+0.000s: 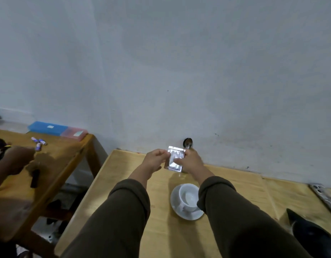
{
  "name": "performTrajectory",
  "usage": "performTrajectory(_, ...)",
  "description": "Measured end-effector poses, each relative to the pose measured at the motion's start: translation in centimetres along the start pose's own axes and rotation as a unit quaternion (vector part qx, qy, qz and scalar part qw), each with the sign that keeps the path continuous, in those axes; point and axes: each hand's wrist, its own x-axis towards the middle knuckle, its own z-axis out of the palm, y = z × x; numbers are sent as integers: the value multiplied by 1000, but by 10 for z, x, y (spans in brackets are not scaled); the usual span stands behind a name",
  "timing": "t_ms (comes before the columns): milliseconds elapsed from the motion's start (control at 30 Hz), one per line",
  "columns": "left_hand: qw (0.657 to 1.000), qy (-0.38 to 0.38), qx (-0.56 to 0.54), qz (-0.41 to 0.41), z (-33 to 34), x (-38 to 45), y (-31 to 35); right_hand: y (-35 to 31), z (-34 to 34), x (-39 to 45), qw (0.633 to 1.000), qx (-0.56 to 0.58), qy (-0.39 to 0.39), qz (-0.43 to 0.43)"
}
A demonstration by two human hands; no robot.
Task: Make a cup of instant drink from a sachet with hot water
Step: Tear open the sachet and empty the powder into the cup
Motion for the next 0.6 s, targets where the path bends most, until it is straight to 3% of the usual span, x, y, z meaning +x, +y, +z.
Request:
performTrajectory(100, 999, 22, -33, 15, 0, -2, -2, 2, 1, 2, 998, 63, -20, 23)
performTrajectory(200, 997, 39, 34, 52, -4, 0, -6, 3, -2, 2, 993, 121, 6, 4)
performTrajectory(333, 987, 19, 132, 90, -7, -1, -7, 1, -9, 5, 998, 37, 5, -45)
performTrajectory(600, 988, 23, 85, 124, 1, -2, -6, -10, -11, 11, 993, -84, -16, -84)
